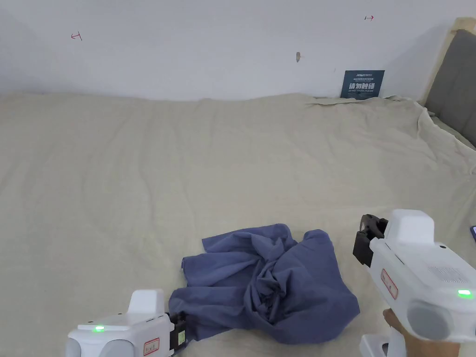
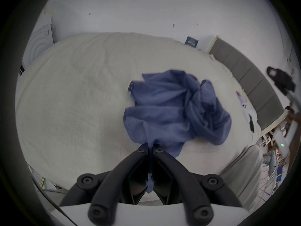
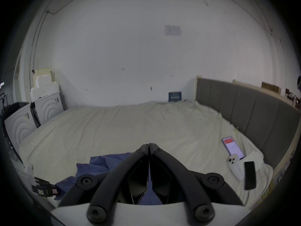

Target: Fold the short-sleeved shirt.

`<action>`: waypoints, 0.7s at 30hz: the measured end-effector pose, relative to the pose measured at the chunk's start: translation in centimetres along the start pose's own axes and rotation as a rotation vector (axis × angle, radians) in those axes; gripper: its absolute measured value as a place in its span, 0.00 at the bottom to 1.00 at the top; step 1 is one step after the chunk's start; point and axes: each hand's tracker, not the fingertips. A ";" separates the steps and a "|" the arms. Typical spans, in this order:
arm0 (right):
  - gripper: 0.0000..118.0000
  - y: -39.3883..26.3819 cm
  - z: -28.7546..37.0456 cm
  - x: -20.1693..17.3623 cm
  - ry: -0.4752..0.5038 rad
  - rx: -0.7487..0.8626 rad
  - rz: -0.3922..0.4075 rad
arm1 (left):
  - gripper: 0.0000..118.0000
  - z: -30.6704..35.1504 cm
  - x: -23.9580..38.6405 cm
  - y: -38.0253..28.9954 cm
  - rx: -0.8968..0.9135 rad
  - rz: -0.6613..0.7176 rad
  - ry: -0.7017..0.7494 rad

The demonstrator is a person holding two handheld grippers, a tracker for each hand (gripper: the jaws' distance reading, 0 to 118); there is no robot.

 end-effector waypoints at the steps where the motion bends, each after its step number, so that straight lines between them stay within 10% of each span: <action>1: 0.01 -0.1 -1.6 0.4 0.010 -0.024 -0.011 | 0.01 0.3 0.0 0.3 0.010 0.002 -0.008; 4: 0.16 0.0 -6.0 0.9 0.016 -0.125 0.016 | 0.01 1.0 0.2 1.0 0.035 0.010 -0.029; 7: 0.71 -0.2 -9.9 1.3 0.028 -0.239 -0.046 | 0.01 0.8 0.1 1.5 0.036 0.021 -0.042; 9: 0.87 -0.8 -12.5 1.8 0.051 -0.288 -0.097 | 0.01 0.6 0.0 1.8 0.035 0.028 -0.048; 21: 0.77 -5.1 -20.9 1.6 0.008 -0.586 -0.085 | 0.01 -0.2 -1.1 2.1 0.014 0.059 -0.054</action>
